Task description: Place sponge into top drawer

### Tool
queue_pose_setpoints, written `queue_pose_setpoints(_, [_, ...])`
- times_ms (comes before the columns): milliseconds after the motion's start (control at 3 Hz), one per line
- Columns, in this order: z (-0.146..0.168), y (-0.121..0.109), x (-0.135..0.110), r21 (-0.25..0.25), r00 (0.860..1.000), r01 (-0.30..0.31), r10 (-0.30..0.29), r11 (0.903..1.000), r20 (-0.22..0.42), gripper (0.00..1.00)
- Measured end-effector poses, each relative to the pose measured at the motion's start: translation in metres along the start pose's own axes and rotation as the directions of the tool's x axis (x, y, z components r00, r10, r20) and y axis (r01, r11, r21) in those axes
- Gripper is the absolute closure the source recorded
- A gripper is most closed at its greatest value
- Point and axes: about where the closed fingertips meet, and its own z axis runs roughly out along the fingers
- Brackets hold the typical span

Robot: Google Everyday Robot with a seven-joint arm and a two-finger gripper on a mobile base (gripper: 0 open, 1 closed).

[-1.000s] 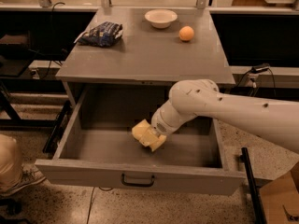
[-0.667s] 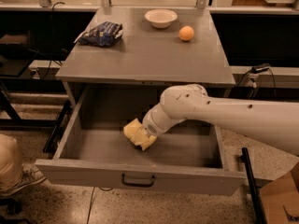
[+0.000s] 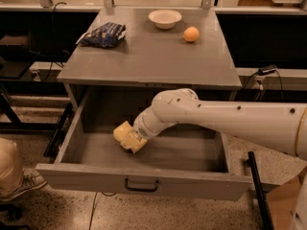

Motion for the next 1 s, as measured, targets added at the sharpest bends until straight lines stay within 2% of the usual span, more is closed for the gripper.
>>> queue_pose_setpoints(333, [-0.007,-0.007,-0.006,0.016,1.000,-0.009,0.009,0.9998,0.028,0.00])
queue_pose_setpoints(667, [-0.039,-0.027,-0.007,0.060,0.994,-0.062,0.056,0.9963,0.097,0.00])
queue_pose_setpoints(1000, [-0.098,-0.055,0.024,0.155,0.980,-0.163,0.141,0.9744,0.144,0.00])
